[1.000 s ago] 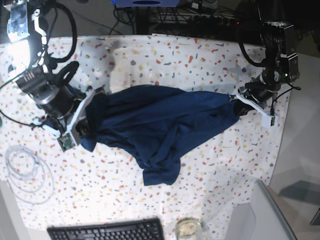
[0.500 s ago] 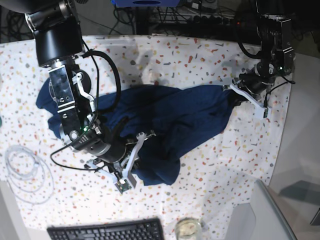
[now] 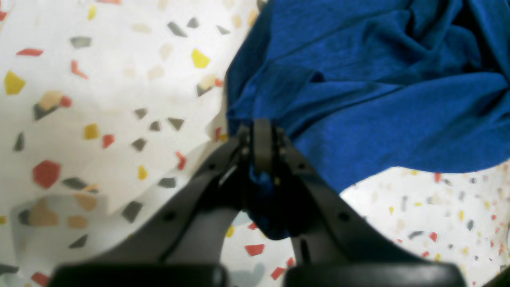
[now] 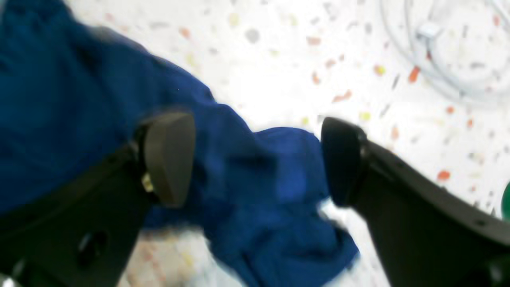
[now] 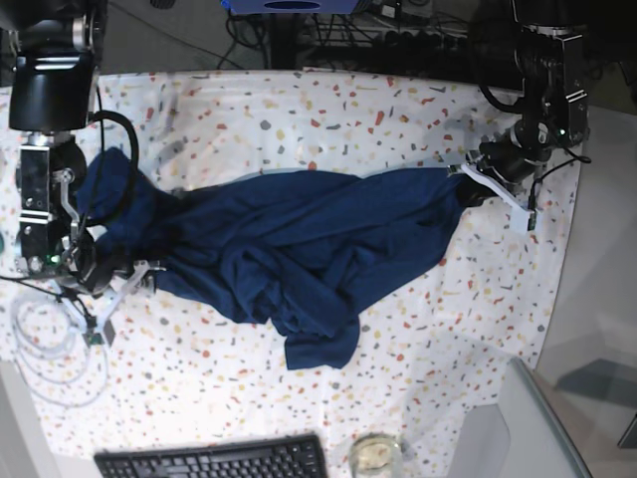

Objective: Layout the t-shirt on the table in an organized manner, then fold the t-shirt properly
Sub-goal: 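Grasp the shirt edge with the right gripper and pull it away from the left gripper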

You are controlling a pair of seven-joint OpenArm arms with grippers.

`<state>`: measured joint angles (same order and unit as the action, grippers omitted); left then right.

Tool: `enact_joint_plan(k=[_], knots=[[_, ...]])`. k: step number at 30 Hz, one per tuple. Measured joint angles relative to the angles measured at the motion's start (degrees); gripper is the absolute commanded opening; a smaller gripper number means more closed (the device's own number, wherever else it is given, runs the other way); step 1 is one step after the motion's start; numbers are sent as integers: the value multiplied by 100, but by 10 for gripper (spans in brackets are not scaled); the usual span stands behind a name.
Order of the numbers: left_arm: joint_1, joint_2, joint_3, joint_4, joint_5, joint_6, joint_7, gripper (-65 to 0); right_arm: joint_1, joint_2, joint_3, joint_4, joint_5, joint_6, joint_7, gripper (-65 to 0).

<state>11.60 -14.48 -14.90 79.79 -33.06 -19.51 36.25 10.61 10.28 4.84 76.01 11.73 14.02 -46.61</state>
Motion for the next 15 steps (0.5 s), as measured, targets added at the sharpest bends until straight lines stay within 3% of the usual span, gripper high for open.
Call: enact_joint_plan(k=[3,7,9,13,15], knots=[[-2,-13,-2,-4,9,4,4,-650,179,188,-186,-461,-9,199,42,-152],[-33,-11,0,-2,4,4,0,-650,219,221,-83,-874,9,522,470,-197],[-31,-13,-2,-2,7,4,0,-650,179,227,-72,-960,-7,837,404,-314],[-33,-13,0,-2,4,4,0,-650,92,232,-72,-927,-2,1410,146,-650],[-28,-57,0,-2,4,2,4,-650,7,214,-46,-807,-15,1543,0,-629]])
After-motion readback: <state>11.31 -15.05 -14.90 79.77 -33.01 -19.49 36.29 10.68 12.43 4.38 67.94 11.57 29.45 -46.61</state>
